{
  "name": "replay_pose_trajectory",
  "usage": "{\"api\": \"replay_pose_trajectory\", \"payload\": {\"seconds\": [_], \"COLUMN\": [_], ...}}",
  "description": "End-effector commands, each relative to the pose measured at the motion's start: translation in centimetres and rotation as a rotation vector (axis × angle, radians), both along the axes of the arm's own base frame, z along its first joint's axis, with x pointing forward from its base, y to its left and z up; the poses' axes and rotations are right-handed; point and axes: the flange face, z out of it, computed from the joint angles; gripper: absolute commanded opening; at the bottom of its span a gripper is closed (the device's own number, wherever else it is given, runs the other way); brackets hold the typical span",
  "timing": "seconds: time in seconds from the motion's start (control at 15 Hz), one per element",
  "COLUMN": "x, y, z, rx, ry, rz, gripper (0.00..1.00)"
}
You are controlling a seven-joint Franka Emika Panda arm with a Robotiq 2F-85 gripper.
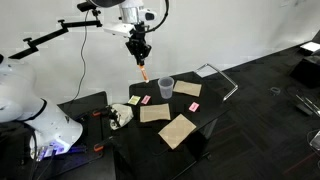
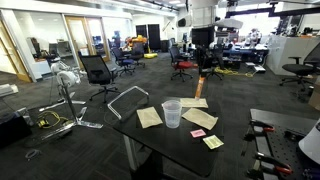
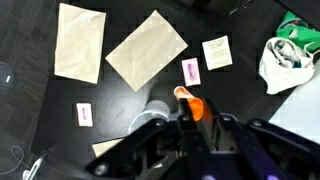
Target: Remove the marker from the clear cup, put it on the table and then move the cup away from the marker
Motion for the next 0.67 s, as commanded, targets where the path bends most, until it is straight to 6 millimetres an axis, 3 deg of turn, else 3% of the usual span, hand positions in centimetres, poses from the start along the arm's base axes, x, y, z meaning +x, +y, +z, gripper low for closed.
{"api": "replay_pose_trajectory", "payload": {"seconds": [0.0, 0.6], "x": [-0.8, 0.4], "y": [0.3, 1.9], "z": [-1.1, -6.2], "rx": [0.061, 0.229], "ry": [-0.004, -0.033], "rz": [0.081, 0.38], "gripper": [0.04, 0.04]}}
